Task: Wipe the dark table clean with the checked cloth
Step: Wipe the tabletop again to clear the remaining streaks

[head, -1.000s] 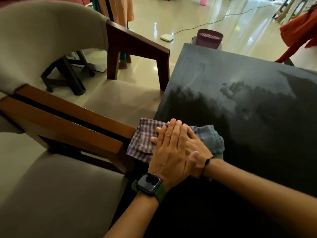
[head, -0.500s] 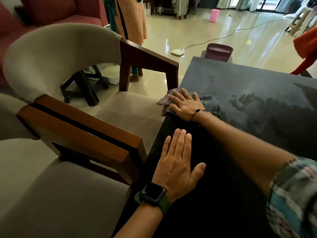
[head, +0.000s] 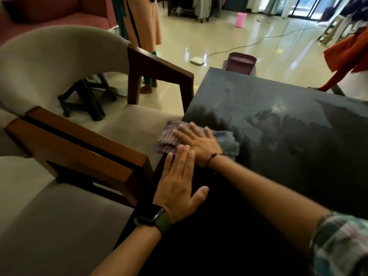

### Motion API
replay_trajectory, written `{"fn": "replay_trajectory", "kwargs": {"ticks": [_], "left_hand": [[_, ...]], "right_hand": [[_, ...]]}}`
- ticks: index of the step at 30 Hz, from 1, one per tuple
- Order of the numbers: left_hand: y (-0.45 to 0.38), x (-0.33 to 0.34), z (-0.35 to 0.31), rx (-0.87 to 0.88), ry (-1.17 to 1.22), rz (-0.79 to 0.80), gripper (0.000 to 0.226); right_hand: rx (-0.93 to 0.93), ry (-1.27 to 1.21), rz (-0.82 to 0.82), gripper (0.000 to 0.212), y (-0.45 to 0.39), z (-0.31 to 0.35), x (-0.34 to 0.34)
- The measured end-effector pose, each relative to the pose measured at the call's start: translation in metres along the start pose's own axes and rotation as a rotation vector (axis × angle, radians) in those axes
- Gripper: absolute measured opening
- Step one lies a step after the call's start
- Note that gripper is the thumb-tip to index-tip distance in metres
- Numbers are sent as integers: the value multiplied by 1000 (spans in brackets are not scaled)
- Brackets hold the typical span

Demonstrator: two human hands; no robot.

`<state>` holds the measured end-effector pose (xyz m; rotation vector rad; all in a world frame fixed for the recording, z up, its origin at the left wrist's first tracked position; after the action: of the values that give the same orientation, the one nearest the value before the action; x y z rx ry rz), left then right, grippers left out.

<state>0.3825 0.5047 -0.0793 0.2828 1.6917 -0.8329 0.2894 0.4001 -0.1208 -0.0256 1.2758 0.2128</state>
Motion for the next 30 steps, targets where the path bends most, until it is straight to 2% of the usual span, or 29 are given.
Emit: {"fn": "replay_trajectory", "kwargs": {"ticks": [3,6,10,13,16,20,22,27,30], "left_hand": [[5,2,-3,8,3,43,79],[6,3,-1,-5,6,51,79],[9,1,-6,-8,8,60,79],[9,4,-8,-14,-15,89,80],[6,5,-10,-10,-40,93,80],[7,6,-8,-12,10,116,83],[8,6,-5,-43,24,119,84],[10,13,0,-50,27,124,83],[10,11,-5,-20,16,100,80]], "right_hand": [[187,-36,-128,54,-17,-61,-29],[366,-37,-140,55,-8,-123,-40],[450,-40,-169,56,39,-155,-41],[532,-37,-177,56,78,-151,-40],[483,-38,-122,58,104,-97,-22],[249,-59,-17,73,151,17,18],[184,-88,9,64,169,48,27],[100,-120,3,55,165,23,17],[235,-66,-102,61,154,-48,-3]]}}
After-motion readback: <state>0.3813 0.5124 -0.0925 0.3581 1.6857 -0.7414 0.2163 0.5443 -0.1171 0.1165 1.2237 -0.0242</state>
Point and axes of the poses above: each hand's wrist, its own y-axis away from the middle knuckle, its own x-axis out of the palm, z = x × y, the point moved 9 cm from there along -y, towards the middle knuckle, and after that the axes turned 13 degrees about -y, right-handed, at the moved point
